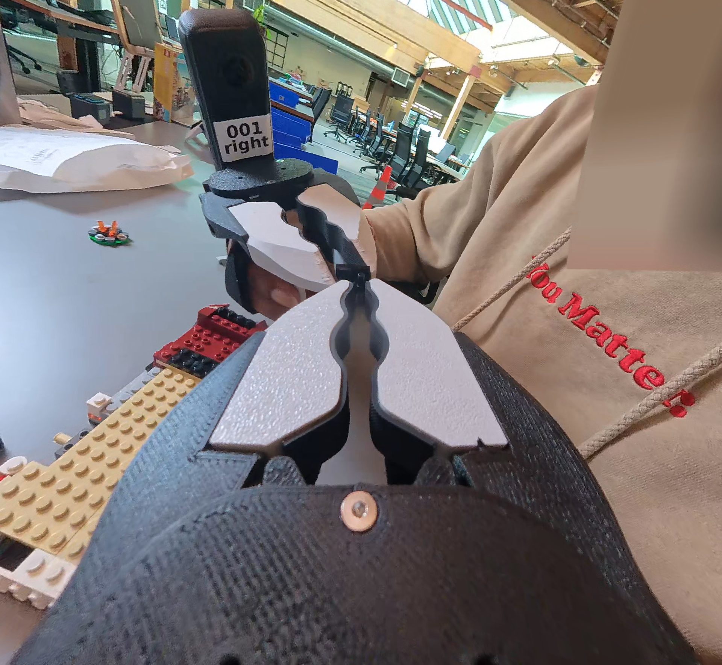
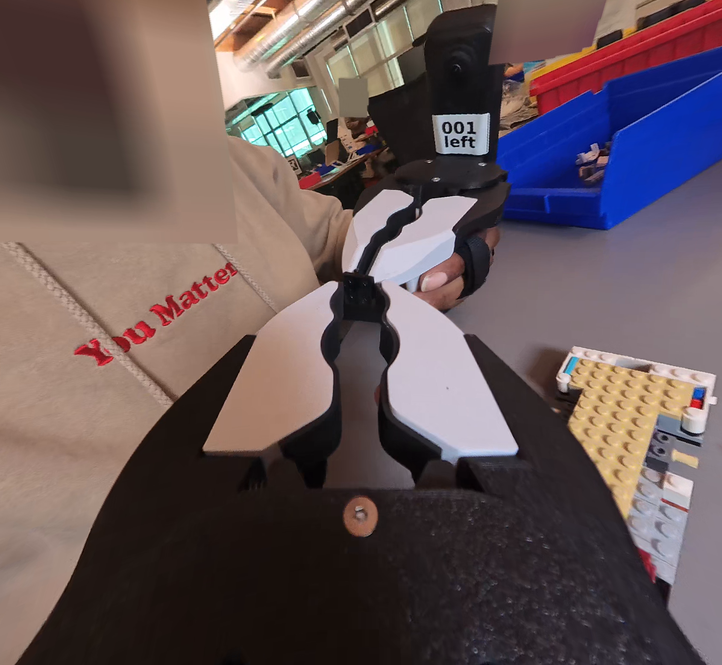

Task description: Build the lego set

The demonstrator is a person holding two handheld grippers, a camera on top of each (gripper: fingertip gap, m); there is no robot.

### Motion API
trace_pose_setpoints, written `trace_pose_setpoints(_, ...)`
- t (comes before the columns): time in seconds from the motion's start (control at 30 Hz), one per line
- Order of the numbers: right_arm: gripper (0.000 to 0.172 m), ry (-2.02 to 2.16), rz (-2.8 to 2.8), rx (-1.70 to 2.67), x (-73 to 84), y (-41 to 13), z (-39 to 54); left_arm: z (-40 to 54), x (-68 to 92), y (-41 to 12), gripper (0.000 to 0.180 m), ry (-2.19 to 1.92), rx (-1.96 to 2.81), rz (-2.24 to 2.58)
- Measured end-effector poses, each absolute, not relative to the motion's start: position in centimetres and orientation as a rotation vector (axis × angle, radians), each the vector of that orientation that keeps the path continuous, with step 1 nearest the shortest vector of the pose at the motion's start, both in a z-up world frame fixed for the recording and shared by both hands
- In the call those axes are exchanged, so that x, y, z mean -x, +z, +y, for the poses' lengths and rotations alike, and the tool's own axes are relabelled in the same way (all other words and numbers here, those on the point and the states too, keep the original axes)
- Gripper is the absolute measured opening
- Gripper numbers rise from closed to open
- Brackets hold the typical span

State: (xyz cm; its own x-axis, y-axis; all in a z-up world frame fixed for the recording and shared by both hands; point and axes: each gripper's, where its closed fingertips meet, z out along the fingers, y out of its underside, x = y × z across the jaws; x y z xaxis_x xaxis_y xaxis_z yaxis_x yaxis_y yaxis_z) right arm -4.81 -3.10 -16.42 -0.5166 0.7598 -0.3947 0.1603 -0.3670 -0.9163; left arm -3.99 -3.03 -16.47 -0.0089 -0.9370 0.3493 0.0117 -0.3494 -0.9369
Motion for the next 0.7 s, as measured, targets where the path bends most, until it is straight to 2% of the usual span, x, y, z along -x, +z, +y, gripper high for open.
trace_pose_setpoints(0.43,0.014,1.542,-1.391,1.043,5.0,-15.0,-2.1,-2.0,4.2,-15.2,0.005,-1.04,1.388,1.049)
trace_pose_setpoints(0.7,0.014,1.446,-1.363,0.988,5.0,-14.5,-1.9,-1.8,4.4,-14.7,0.005,-0.856,1.343,1.077)
